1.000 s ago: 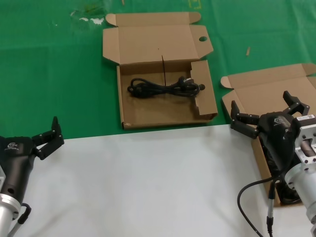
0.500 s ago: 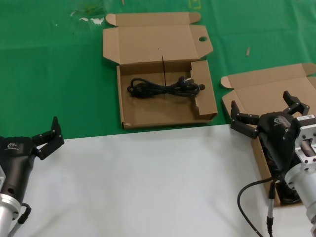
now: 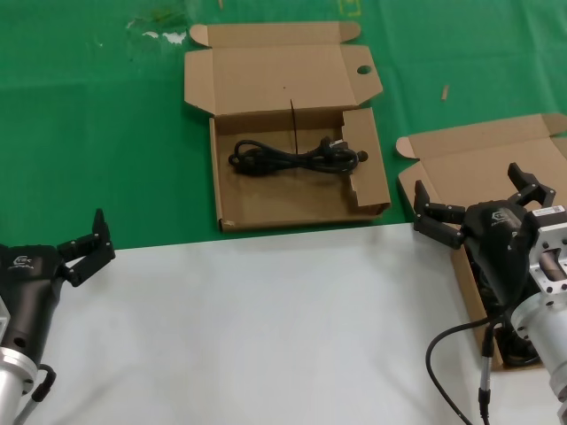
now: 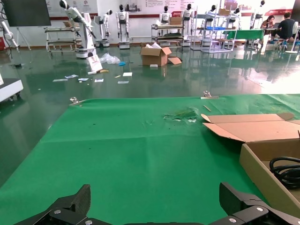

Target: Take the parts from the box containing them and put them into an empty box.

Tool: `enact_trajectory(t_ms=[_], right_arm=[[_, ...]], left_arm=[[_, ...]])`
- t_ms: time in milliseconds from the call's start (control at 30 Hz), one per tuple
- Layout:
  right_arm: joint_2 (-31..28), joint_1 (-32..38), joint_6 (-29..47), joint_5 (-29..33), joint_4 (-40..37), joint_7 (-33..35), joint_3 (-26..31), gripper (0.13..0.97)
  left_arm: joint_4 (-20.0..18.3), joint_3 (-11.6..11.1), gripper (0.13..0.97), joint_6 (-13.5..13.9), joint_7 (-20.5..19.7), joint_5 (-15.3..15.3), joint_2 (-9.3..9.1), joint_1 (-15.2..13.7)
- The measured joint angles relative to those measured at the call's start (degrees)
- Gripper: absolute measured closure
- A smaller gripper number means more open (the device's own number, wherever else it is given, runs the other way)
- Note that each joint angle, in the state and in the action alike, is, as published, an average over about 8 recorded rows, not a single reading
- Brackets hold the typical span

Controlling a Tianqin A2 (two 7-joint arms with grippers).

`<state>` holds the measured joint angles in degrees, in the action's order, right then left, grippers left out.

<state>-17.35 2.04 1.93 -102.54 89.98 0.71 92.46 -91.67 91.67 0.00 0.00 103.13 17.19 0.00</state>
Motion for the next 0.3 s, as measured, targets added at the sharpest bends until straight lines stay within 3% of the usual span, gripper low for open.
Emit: enact_trajectory(t_ms=[300], right_arm=[[0.0, 0.0, 0.0, 0.0, 0.0, 0.0, 0.0, 0.129]], left_arm=[[0.0, 0.0, 0.132, 0.0, 0.0, 0.0, 0.0, 0.0]])
